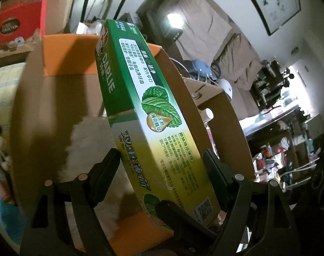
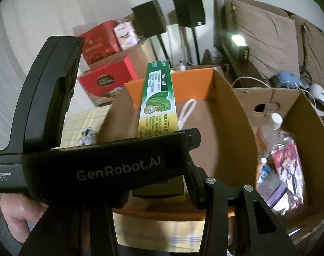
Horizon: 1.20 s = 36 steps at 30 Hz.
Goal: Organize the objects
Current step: 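Carry the toothpaste box into the cardboard box beside the duster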
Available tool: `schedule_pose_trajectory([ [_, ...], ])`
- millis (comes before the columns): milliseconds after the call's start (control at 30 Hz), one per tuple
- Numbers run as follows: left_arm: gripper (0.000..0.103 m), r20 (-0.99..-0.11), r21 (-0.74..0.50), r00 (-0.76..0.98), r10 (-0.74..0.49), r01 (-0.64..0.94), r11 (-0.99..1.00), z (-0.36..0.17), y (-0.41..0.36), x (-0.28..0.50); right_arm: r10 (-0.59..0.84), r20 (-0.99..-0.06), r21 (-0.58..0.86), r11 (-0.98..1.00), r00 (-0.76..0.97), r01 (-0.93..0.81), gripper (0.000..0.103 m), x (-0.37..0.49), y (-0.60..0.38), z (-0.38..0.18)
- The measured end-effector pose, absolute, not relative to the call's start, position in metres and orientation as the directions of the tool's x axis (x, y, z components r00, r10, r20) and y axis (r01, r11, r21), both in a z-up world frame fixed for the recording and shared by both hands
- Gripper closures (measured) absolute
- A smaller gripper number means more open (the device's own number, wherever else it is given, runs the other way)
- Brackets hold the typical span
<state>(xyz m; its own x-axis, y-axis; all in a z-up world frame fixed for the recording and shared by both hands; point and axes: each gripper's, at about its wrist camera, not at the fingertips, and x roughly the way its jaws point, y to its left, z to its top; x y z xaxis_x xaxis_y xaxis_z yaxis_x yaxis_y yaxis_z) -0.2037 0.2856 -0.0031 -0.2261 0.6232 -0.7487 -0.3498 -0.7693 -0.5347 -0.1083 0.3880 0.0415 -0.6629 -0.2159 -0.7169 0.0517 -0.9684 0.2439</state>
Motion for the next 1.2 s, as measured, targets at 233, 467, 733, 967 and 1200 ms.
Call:
schedule_pose_trajectory([
  [233, 0.026, -0.757, -0.561, -0.164, 0.633, -0.334, -0.757, -0.021, 0.305, -0.216, -0.184, -0.735, 0.241, -0.97, -0.653, 0.001, 0.058, -0.115, 0.408, 0.028],
  [467, 0.028, -0.75, -0.599, -0.112, 0.652, -0.306, -0.74, -0.035, 0.313, -0.223, -0.153, -0.753, 0.226, -0.973, -0.639, -0.034, 0.059, -0.119, 0.42, 0.016],
  [733, 0.029, -0.738, -0.604, -0.136, 0.661, -0.305, -0.736, -0.025, 0.288, -0.218, -0.126, -0.77, 0.217, -0.974, -0.626, -0.071, 0.059, -0.124, 0.429, 0.007],
  [967, 0.029, -0.738, -0.579, -0.188, 0.649, -0.319, -0.75, -0.004, 0.248, -0.207, -0.061, -0.786, 0.16, -0.981, -0.615, -0.107, 0.06, -0.129, 0.43, -0.003],
  [1200, 0.029, -0.749, -0.515, -0.242, 0.617, -0.372, -0.772, 0.015, 0.225, -0.19, 0.004, -0.805, 0.072, -0.992, -0.594, -0.105, 0.059, -0.133, 0.425, -0.008],
])
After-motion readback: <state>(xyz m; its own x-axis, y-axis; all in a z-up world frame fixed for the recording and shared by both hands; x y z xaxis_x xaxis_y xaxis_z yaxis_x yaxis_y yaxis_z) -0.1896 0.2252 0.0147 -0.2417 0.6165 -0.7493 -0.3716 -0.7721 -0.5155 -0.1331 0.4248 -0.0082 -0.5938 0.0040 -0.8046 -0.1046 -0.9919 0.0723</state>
